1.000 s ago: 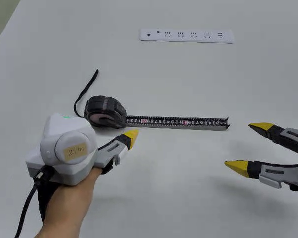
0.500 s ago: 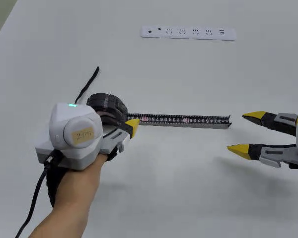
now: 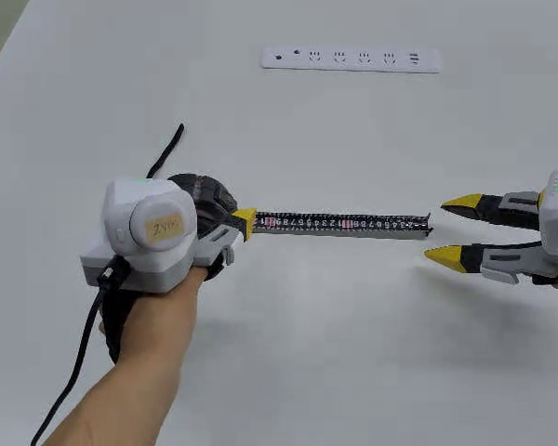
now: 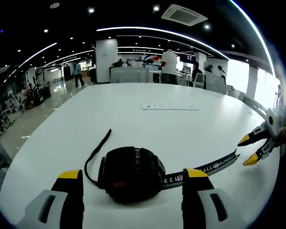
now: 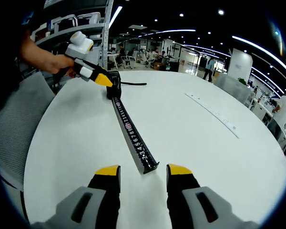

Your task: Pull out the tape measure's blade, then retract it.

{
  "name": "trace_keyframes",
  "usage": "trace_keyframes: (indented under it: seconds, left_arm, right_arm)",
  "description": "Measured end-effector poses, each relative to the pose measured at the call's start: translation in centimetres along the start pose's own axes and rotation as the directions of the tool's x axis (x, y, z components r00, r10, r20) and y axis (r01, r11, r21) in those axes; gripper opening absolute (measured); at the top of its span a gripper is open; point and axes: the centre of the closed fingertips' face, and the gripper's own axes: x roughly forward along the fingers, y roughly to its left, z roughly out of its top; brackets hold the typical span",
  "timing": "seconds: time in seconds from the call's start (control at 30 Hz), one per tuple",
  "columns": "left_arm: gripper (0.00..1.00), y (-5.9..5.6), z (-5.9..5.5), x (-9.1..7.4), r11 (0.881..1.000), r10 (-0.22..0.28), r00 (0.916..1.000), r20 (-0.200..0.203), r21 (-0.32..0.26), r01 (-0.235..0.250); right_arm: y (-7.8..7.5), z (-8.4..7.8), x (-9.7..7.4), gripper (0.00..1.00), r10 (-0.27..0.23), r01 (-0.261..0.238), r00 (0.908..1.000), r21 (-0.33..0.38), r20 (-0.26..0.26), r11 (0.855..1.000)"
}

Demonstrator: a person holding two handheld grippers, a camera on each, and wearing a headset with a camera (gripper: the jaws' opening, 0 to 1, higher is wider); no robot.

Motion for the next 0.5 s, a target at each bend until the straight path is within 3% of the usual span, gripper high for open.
trace_keyframes:
  seconds: [0.5]
  left_arm:
    - [0.71, 0.8, -0.8, 1.6, 0.997, 0.024, 0.9986, -0.048, -0.073, -0.027]
  right_arm:
    - [-0.5, -0.6, 2.1, 0.24, 0.090, -0.095, 0.9943, -0.077, -0.058, 0.993]
